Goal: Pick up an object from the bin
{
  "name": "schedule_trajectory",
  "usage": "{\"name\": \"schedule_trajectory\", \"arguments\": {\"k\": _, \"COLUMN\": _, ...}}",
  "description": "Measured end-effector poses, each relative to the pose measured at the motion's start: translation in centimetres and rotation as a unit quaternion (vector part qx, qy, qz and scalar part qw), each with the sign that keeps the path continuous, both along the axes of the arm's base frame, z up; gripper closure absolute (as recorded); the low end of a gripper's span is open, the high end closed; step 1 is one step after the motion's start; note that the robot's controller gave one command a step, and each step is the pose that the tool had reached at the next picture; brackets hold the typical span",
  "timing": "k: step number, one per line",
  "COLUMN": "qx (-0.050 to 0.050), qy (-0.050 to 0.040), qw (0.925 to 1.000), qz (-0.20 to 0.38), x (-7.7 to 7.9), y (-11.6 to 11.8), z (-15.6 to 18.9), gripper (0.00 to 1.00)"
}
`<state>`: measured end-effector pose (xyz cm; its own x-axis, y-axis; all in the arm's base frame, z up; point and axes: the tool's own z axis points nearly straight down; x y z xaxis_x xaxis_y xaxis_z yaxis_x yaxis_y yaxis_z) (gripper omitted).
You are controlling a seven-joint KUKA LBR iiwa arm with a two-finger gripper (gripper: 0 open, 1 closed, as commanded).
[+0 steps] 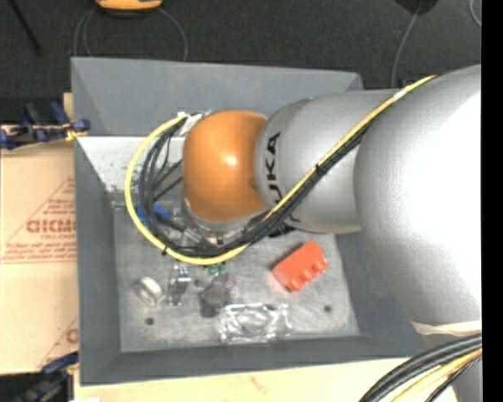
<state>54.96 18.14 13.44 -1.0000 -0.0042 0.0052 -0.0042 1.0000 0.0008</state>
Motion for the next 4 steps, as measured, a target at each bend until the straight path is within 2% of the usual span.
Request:
{"name": "schedule_trajectory", "arguments": {"k": 1, "qx": 0.002, "qy": -0.0056, "qw": 0.9966, "qz": -0.082, "x": 0.7, "y": 5.3, "z": -6.2, "gripper": 0.0}}
{"name": "schedule_trajectory", "arguments": {"k": 2, "qx": -0.001, "qy": -0.0025, "qw": 0.9848, "qz": -0.174, "x": -0.6, "y": 3.0, "z": -3.3, "gripper": 0.0}}
{"name": "schedule_trajectory", "arguments": {"k": 3, "qx": -0.001, "qy": -0.0015, "qw": 0.981, "qz": -0.194, "x": -3.7, "y": 1.3, "z": -2.8, "gripper": 0.0}}
{"name": "schedule_trajectory", "arguments": {"k": 4, "qx": -0.001, "qy": -0.0054, "qw": 0.9421, "qz": -0.335, "x": -4.0, "y": 4.9, "z": -6.2, "gripper": 0.0}}
